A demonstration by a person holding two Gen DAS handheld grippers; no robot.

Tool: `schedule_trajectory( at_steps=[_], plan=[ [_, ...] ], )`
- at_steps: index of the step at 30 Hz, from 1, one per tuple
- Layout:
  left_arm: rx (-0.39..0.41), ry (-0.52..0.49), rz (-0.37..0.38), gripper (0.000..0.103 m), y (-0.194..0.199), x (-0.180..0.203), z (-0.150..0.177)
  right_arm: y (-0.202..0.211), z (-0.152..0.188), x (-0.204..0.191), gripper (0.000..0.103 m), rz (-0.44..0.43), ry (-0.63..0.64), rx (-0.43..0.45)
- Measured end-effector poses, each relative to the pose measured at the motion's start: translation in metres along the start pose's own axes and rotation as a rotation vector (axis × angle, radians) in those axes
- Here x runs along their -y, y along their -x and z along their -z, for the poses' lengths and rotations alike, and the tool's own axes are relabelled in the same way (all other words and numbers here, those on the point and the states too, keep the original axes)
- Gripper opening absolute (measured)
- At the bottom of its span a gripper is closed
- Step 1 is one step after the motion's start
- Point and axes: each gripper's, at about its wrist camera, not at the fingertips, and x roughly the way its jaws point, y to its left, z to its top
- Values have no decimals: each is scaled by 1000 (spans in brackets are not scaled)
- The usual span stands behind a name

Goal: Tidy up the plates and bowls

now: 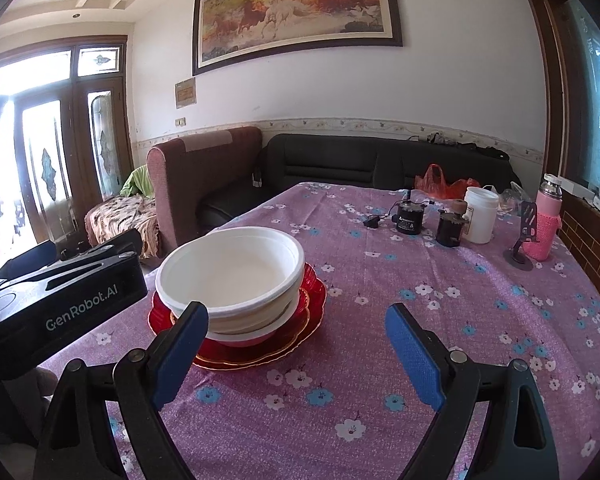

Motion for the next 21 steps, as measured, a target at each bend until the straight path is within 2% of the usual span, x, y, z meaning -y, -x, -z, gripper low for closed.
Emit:
schedule_trajectory(
  at_steps=[21],
  plan=[
    [5,16,-4,97,-1,-5,0,-14,9,-10,93,-12,29,-56]
  ],
)
